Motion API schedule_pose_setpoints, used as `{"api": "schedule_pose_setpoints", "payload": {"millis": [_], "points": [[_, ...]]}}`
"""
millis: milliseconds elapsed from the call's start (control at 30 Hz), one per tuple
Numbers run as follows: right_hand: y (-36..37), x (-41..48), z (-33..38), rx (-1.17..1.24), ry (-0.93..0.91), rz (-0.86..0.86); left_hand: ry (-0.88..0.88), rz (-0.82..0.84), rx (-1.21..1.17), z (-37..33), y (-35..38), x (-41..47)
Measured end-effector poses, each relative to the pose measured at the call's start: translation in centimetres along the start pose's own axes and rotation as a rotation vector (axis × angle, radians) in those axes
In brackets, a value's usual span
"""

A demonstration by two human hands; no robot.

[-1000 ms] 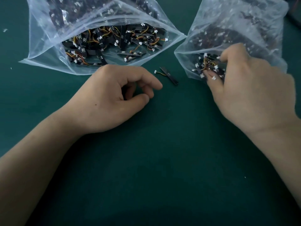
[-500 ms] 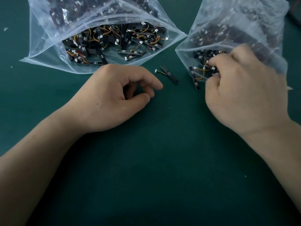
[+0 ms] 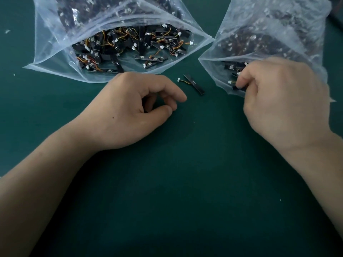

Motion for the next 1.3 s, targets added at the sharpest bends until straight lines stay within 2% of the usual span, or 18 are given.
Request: {"api": "schedule_pose_setpoints", "payload": {"millis": [100, 233, 467, 633, 700, 833, 900, 1000, 1100, 1167, 1200, 1300], "points": [[-0.2, 0.1, 0.5, 0.037, -0.024, -0.041, 0.064, -0.015, 0.031, -0.5, 0.0, -0.3], [0.1, 0.1, 1.5, 0.045, -0.111, -0.062, 0.233, -0.009, 0.205, -2.1, 1.3, -1.2], [1.3, 0.1, 1.2, -0.088, -0.079, 0.043, 0.165, 0.002, 0.137, -1.2, 1.0, -0.6], [0.4, 0.1, 1.7, -0.015, -0.131, -0.070, 0.150, 0.011, 0.122, -1.3, 1.0, -0.5], [0.1, 0.3, 2.2, 0.073, -0.193, -0.099, 0.151, 0.007, 0.122, -1.3, 1.0, -0.6], [-1.0, -0.3, 5.2, 0.173, -0.469, -0.221, 0.157, 0.007, 0.116, -1.5, 1.0, -0.5], [-0.2, -0.7, 6.8, 0.199, -0.545, -0.169, 0.171, 0.002, 0.113, -1.6, 1.0, -0.5], [1.0, -0.8, 7.2, 0.169, -0.535, -0.066, 0.210, -0.107, 0.118, -1.9, 0.2, -0.8], [1.0, -0.7, 6.3, 0.144, -0.450, -0.047, 0.203, -0.430, 0.184, -2.0, -2.2, -1.1], [1.2, -0.7, 6.0, 0.160, -0.417, -0.023, 0.106, -0.589, 0.238, -1.4, -3.7, -1.1], [1.3, -0.8, 6.0, 0.169, -0.411, -0.015, 0.035, -0.603, 0.271, -0.8, -3.9, -0.9], [1.4, -0.8, 6.0, 0.198, -0.400, -0.006, -0.109, -0.475, 0.357, 0.9, -3.0, 0.1]]}}
Point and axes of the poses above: each hand's wrist, its own x-axis towards the middle knuckle, its own y-axis out of the palm, z = x × y, the point moved 8 cm from there along x, towards the middle knuckle, and after that the axes turned 15 degrees about -y, right-handed, at the moved point
